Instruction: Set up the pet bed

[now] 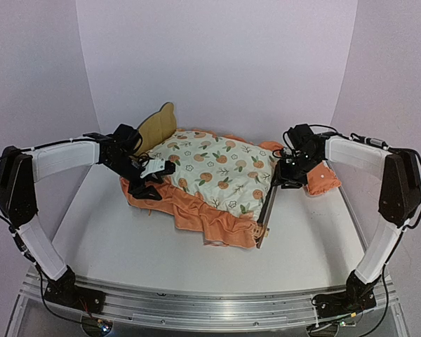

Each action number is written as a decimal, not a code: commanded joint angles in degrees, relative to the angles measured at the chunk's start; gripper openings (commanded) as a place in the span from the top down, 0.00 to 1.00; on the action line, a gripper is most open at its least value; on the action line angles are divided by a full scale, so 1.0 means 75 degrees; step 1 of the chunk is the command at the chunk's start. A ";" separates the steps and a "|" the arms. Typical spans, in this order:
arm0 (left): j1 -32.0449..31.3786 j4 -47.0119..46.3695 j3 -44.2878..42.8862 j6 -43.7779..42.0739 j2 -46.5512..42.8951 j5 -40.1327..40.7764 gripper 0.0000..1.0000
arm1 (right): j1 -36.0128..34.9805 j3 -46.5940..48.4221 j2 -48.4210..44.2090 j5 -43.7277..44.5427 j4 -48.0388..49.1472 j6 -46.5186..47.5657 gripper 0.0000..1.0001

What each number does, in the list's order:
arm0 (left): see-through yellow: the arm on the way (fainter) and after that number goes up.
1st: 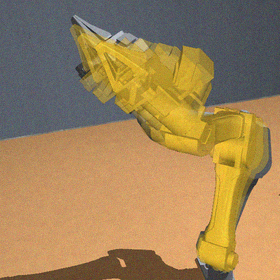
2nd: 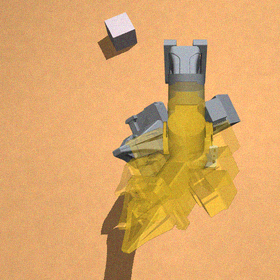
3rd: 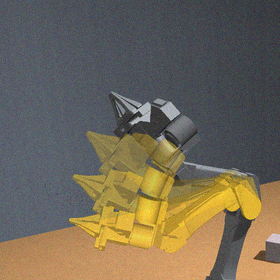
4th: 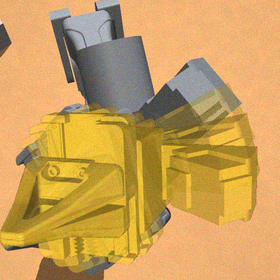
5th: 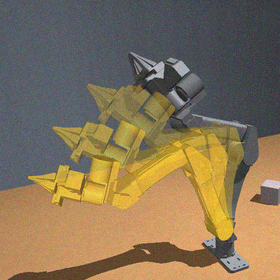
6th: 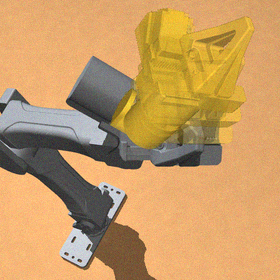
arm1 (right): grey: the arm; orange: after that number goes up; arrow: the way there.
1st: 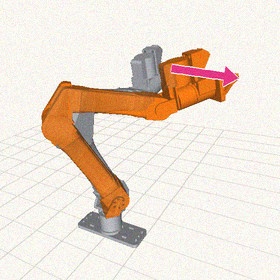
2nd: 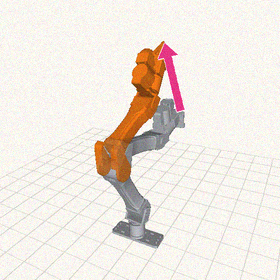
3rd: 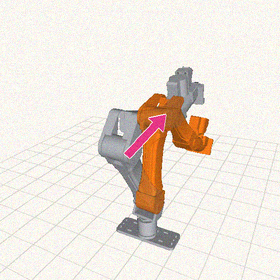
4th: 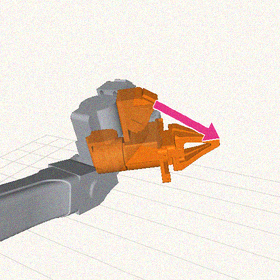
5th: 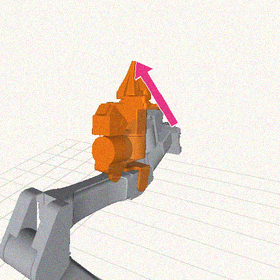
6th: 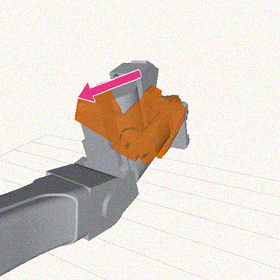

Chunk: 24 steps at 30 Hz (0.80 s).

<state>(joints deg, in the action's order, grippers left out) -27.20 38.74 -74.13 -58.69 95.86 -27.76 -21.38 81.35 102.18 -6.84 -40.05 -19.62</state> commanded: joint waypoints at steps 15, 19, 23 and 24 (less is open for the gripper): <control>0.0018 -0.0157 0.0995 -0.0838 0.0352 0.0503 0.48 | -0.0270 0.0294 0.0352 -0.0541 -0.0872 -0.1119 0.60; -0.0020 0.0211 0.1544 -0.0727 -0.0048 0.0211 0.53 | -0.0449 0.0837 0.0854 -0.0737 -0.0862 -0.1005 0.62; -0.0119 0.0590 0.1995 -0.0534 -0.0606 -0.0142 0.54 | -0.0634 0.1605 0.1393 -0.0861 -0.0872 -0.0929 0.62; -0.0141 0.0688 0.2083 -0.0489 -0.0740 -0.0223 0.54 | -0.0671 0.1788 0.1501 -0.0891 -0.0873 -0.0923 0.62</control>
<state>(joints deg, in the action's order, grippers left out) -27.05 32.31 -62.41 -64.19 94.42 -23.93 -24.42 88.19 110.57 -10.54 -48.81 -26.69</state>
